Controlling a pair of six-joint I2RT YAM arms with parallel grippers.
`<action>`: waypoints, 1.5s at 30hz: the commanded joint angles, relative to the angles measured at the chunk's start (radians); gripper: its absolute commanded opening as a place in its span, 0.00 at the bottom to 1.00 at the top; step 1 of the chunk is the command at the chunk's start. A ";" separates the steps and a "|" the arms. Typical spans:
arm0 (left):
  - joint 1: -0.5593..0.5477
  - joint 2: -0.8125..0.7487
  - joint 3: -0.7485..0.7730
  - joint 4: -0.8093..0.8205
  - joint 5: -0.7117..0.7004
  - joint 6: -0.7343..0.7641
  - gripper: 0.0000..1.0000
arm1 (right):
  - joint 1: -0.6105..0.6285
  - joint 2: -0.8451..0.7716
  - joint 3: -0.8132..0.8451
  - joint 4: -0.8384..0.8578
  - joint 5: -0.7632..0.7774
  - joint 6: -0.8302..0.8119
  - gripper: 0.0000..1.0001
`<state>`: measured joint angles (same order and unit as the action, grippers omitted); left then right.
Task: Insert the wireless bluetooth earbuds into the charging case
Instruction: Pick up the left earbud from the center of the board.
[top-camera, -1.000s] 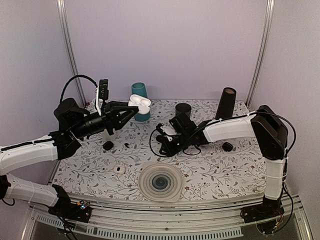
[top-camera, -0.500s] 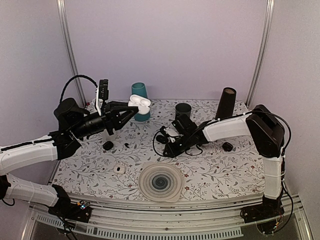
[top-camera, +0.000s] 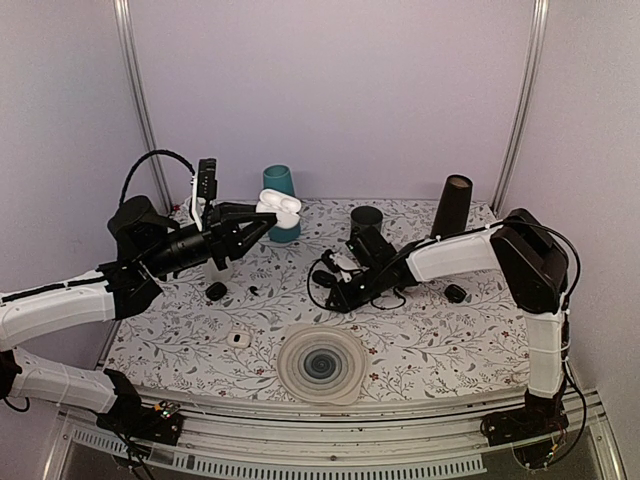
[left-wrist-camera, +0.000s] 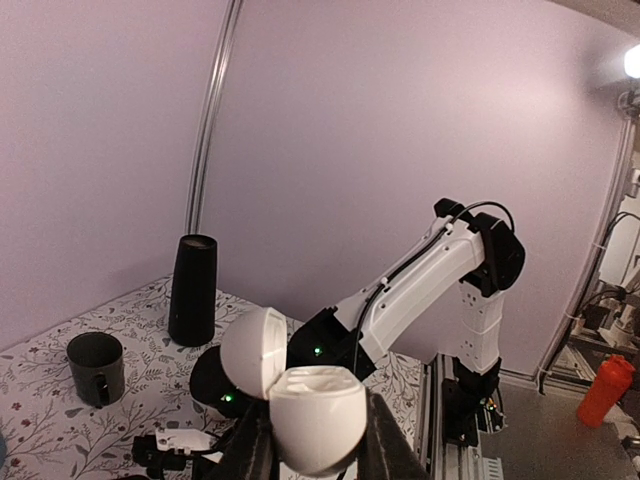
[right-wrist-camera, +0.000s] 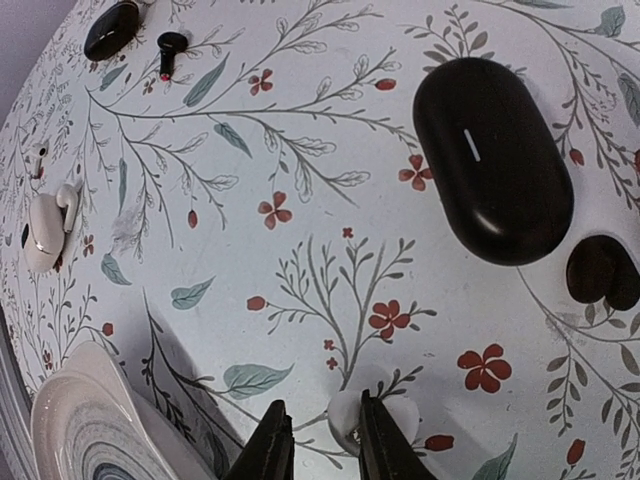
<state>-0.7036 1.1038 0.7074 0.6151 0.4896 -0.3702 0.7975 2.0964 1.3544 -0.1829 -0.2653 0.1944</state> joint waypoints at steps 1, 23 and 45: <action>0.015 -0.019 0.000 0.011 0.014 -0.005 0.00 | -0.022 0.040 0.013 0.013 0.018 0.004 0.24; 0.017 -0.016 0.004 0.007 0.021 -0.007 0.00 | -0.045 0.083 0.054 0.022 0.032 -0.019 0.24; 0.018 0.000 0.012 0.010 0.029 -0.009 0.00 | -0.065 0.074 0.047 0.051 -0.012 0.047 0.26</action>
<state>-0.6998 1.1038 0.7074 0.6151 0.5087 -0.3721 0.7502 2.1574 1.4014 -0.1413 -0.2497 0.2062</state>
